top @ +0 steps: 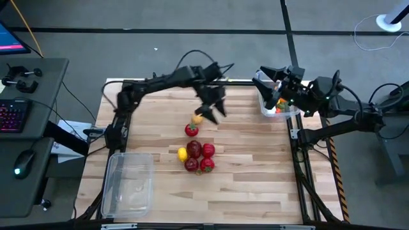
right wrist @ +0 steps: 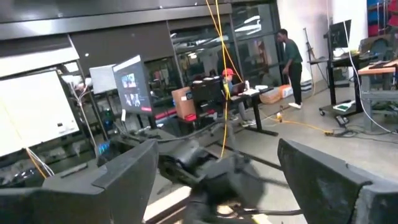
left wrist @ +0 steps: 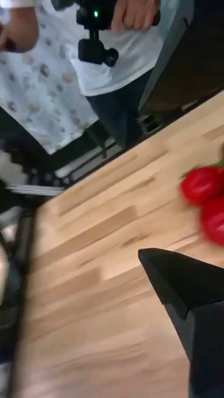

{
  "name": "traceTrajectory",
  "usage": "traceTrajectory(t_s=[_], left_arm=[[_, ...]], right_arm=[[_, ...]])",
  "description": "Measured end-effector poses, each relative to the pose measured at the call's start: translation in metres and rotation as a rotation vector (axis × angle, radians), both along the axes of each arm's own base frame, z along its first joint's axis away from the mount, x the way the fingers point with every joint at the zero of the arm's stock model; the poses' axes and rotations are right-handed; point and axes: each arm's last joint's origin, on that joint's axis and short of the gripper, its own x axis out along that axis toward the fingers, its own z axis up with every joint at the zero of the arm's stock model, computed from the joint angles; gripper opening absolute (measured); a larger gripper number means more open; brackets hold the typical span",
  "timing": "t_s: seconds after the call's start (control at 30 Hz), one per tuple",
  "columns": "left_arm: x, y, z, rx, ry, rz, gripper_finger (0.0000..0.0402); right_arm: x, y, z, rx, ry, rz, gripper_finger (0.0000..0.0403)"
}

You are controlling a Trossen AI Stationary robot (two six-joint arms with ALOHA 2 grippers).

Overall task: Sort produce into baskets
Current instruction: Put the top bottom red tomato into the bottom transparent bin

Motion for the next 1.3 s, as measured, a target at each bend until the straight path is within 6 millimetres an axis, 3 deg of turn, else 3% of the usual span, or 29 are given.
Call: traceTrajectory(t_s=[0.2, 0.47, 0.63, 0.83, 0.93, 1.03, 1.2, 1.3], left_arm=[[-0.061, -0.035, -0.003, 0.043, -0.027, 0.113, 0.0356], [-0.136, -0.063, -0.021, -0.002, -0.218, 0.823, 0.0356], [-0.167, -0.068, -0.03, -0.064, -0.247, 0.996, 0.0356], [-0.168, -0.068, -0.036, -0.062, -0.218, 1.011, 0.0356], [-0.158, -0.065, -0.036, -0.045, -0.049, 1.023, 0.0356], [-0.146, -0.063, -0.023, 0.134, 0.133, 1.029, 0.0356], [-0.137, -0.071, -0.003, 0.621, 0.386, 0.973, 0.0356], [-0.133, -0.083, -0.009, 0.666, 0.426, 0.911, 0.0356]], right_arm=[[0.003, 0.0, -0.001, 0.002, 0.009, 0.001, 0.0323], [0.009, 0.0, -0.005, 0.023, 0.023, 0.005, 0.0323], [0.012, 0.0, -0.01, 0.046, 0.052, 0.007, 0.0323], [0.013, 0.0, -0.016, 0.025, 0.13, 0.004, 0.0323], [0.012, 0.0, -0.02, 0.0, 0.186, 0.001, 0.0323], [0.012, 0.0, -0.024, -0.021, 0.242, 0.0, 0.0323], [0.011, 0.0, -0.03, -0.047, 0.324, 0.0, 0.0323], [0.011, 0.0, -0.033, -0.047, 0.356, 0.001, 0.0323]])
